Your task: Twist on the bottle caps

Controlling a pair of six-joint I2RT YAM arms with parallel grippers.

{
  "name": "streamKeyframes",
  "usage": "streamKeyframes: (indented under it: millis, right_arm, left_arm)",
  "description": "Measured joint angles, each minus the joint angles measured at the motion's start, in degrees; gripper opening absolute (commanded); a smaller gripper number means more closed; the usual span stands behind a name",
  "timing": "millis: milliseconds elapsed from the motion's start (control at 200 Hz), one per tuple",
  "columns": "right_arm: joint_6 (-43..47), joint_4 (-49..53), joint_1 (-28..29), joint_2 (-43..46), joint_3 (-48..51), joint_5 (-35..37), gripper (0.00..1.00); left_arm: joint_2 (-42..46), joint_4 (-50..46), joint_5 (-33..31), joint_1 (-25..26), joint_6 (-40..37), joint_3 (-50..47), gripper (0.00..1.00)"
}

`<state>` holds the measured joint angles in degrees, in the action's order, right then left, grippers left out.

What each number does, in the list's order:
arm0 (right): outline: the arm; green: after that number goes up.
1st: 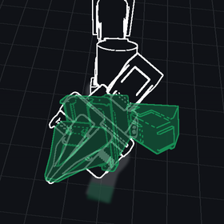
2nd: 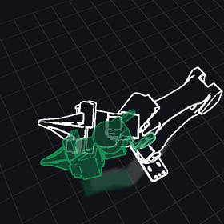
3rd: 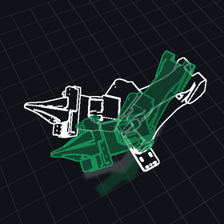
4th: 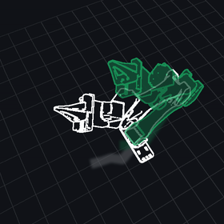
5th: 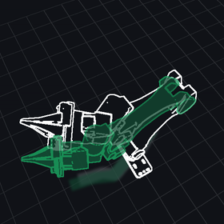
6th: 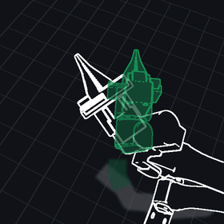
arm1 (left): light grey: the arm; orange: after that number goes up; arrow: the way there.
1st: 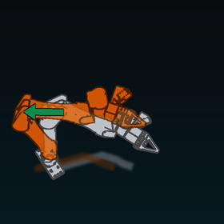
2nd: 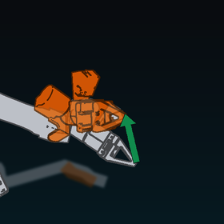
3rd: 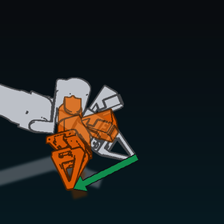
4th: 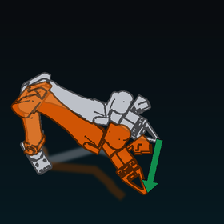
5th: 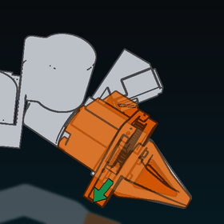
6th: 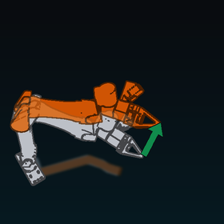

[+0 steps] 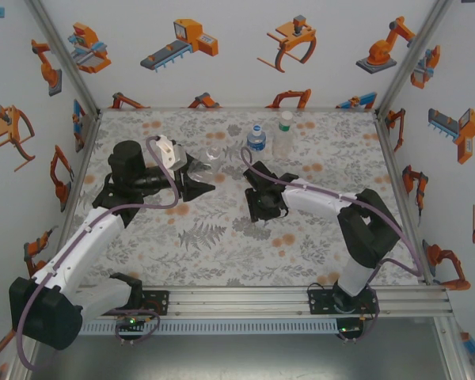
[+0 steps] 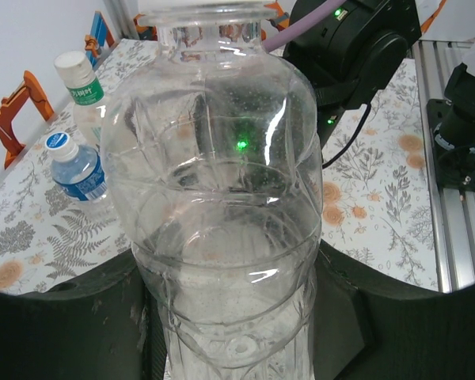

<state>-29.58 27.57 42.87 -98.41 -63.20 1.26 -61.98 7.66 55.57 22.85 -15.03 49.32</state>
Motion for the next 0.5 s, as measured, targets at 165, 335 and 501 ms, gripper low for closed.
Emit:
streamKeyframes:
  millis: [165, 335, 501]
  right_arm:
    - [-0.5, 0.0, 0.0, 0.0, -0.1, -0.6, 0.43]
    - [-0.6, 0.0, 0.0, 0.0, -0.1, -0.9, 0.44]
    - [-0.6, 0.0, 0.0, -0.3, -0.1, -0.9, 0.44]
  left_arm:
    - [0.0, 0.0, -0.3, 0.0, -0.1, 0.0, 0.0]
    - [0.0, -0.2, -0.3, 0.0, -0.1, 0.0, 0.0]
    - [0.0, -0.9, -0.5, 0.0, -0.1, 0.0, 0.0]
